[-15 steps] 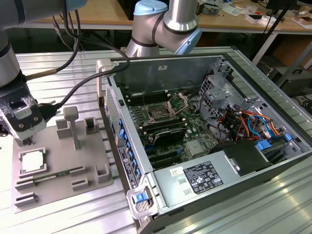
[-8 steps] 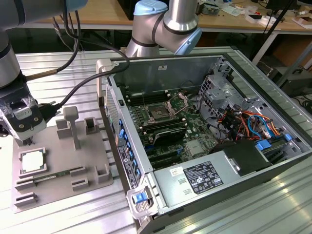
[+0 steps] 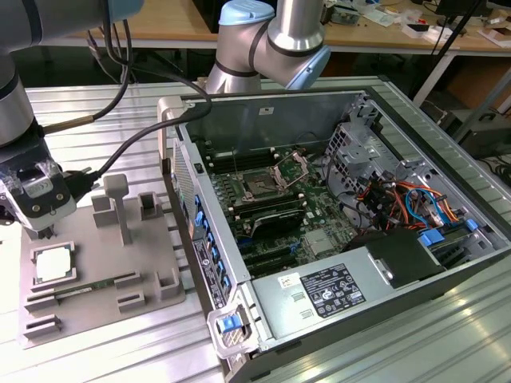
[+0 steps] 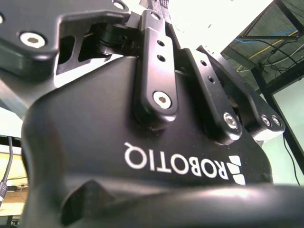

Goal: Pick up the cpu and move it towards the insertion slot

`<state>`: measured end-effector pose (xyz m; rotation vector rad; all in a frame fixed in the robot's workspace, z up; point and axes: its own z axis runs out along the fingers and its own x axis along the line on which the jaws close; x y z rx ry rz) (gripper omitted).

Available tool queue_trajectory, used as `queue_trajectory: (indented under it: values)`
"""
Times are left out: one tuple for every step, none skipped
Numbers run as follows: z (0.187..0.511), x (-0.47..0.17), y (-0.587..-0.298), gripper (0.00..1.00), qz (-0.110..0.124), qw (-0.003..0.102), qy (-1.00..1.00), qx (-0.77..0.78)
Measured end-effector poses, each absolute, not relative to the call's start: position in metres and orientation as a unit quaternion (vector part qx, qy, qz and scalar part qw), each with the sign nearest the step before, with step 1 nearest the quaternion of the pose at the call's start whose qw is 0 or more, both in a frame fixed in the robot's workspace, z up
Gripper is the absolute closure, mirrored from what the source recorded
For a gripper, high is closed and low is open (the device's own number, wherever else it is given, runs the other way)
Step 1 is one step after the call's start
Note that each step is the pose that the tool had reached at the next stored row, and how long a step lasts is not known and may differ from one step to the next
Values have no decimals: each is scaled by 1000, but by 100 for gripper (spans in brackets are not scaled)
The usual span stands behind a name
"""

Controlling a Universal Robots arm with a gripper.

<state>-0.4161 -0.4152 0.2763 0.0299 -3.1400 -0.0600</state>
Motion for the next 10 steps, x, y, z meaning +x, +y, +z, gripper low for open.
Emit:
queue_trajectory:
  values:
    - [276, -416, -415, 89, -19, 0, -1000, 10]
    - [276, -416, -415, 89, -19, 0, -1000, 10]
    - [276, -416, -415, 89, -19, 0, -1000, 10]
    - [276, -416, -415, 89, -19, 0, -1000, 10]
    - [275, -416, -415, 89, -19, 0, -1000, 10]
    - [275, -416, -415, 89, -19, 0, -1000, 10]
    - [275, -416, -415, 89, -19, 0, -1000, 10]
    - [275, -416, -415, 89, -19, 0, -1000, 10]
    - [274, -416, -415, 89, -19, 0, -1000, 10]
    - [274, -416, -415, 89, -19, 0, -1000, 10]
